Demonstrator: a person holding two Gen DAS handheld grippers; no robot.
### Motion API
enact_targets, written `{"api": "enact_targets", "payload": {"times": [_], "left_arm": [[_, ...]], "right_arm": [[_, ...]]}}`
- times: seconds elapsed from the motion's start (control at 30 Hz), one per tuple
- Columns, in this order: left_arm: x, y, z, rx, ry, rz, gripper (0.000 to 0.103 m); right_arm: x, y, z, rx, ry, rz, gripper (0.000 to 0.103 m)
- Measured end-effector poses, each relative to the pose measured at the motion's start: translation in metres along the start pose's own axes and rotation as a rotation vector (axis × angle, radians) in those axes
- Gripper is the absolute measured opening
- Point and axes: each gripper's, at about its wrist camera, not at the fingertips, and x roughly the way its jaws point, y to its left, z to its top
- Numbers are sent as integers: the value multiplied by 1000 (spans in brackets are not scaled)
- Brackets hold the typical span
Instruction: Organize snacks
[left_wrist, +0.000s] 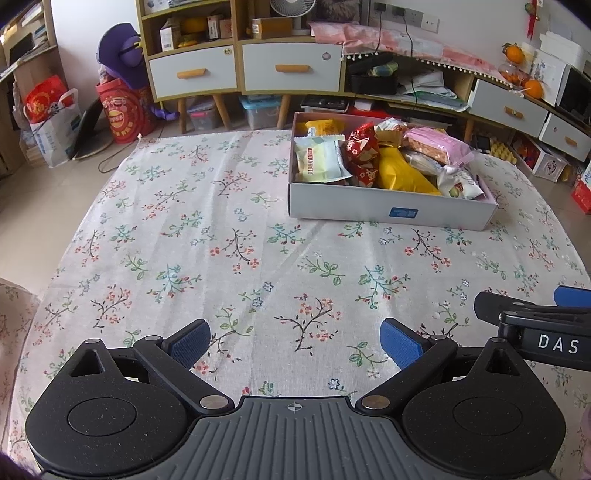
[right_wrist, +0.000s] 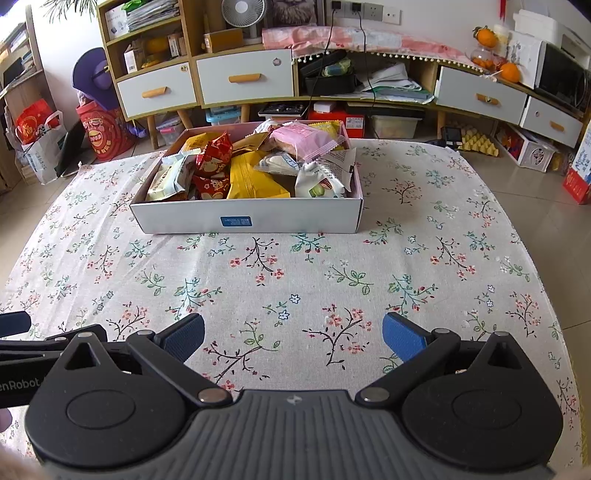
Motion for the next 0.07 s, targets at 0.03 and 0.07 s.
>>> {"api": "enact_targets", "payload": {"times": [0.03,0.07], "left_arm": [[-1,0,0,4,-2,-1,100],[0,0,0,7,-1,-2,100]], "right_arm": [[0,0,0,0,0,0,103],[0,0,0,0,0,0,103]]}}
